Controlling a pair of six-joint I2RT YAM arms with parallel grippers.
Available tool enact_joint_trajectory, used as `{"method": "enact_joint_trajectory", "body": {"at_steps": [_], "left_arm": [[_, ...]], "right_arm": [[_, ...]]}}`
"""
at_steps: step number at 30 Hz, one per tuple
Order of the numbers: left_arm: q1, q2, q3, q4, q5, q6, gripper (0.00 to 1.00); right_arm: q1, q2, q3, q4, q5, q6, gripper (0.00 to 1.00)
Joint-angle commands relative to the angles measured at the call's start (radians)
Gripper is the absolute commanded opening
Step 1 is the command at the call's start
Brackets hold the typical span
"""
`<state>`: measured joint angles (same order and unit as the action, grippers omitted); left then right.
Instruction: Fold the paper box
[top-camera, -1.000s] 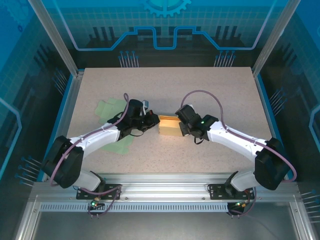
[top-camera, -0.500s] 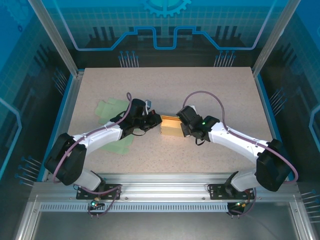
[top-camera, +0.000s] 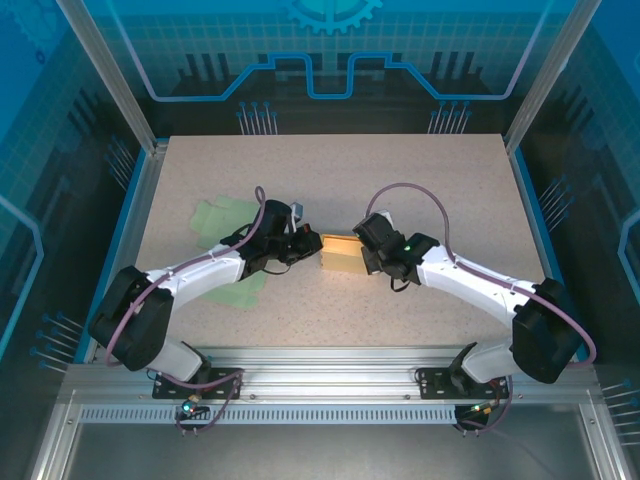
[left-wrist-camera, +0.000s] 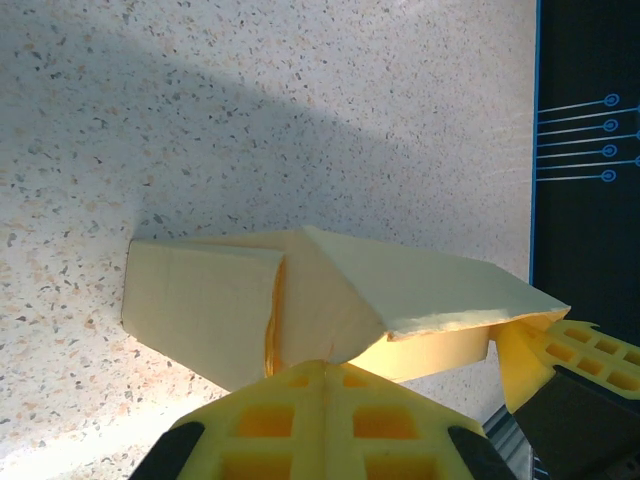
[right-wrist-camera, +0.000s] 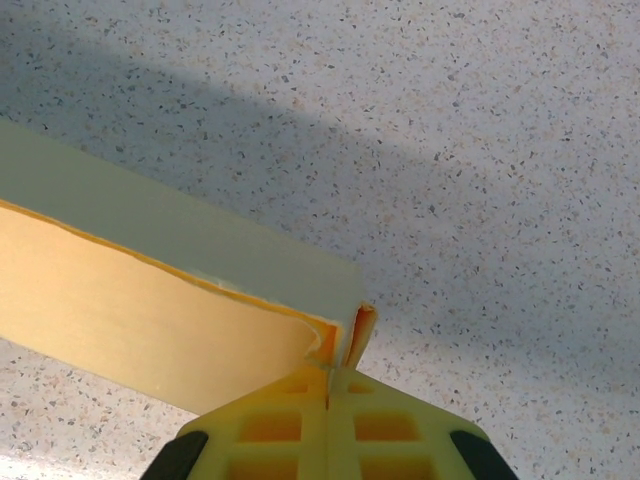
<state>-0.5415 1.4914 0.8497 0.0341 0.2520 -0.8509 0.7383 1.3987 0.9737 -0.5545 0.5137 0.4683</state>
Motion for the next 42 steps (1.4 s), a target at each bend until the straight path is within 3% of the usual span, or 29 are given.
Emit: {"method": "enact_joint_trajectory", "body": {"at_steps": [1,10,16,21,26,30,38,42], "left_arm": [[-0.014,0.006,-0.024,-0.069,0.007,0.05,0.0],[-0.014,0.011,-0.001,-0.069,0.028,0.077,0.0],[-0.014,-0.024,0.018,-0.088,0.044,0.096,0.18],[-0.013,-0.112,0.063,-0.166,-0.002,0.168,0.41],[-0.013,-0.174,0.11,-0.288,-0.072,0.253,0.53],[-0.013,-0.201,0.122,-0.352,-0.144,0.294,0.56],[-0.046,-0.204,0.118,-0.394,-0.182,0.335,0.55],[-0.118,-0.203,0.092,-0.284,-0.196,0.462,0.58]], "right_arm": [[0.0,-0.024,-0.016,0.042,-0.054,0.009,0.0],[-0.001,-0.026,-0.02,0.042,-0.055,0.011,0.0],[-0.004,-0.028,-0.029,0.05,-0.055,0.009,0.0],[-0.009,-0.029,-0.028,0.042,-0.055,0.009,0.0],[-0.014,-0.035,-0.026,0.034,-0.055,0.011,0.0],[-0.017,-0.034,-0.023,0.03,-0.056,0.011,0.0],[-0.016,-0.027,-0.015,0.024,-0.058,0.012,0.0],[-0.016,-0.02,-0.013,0.023,-0.059,0.015,0.0]]}}
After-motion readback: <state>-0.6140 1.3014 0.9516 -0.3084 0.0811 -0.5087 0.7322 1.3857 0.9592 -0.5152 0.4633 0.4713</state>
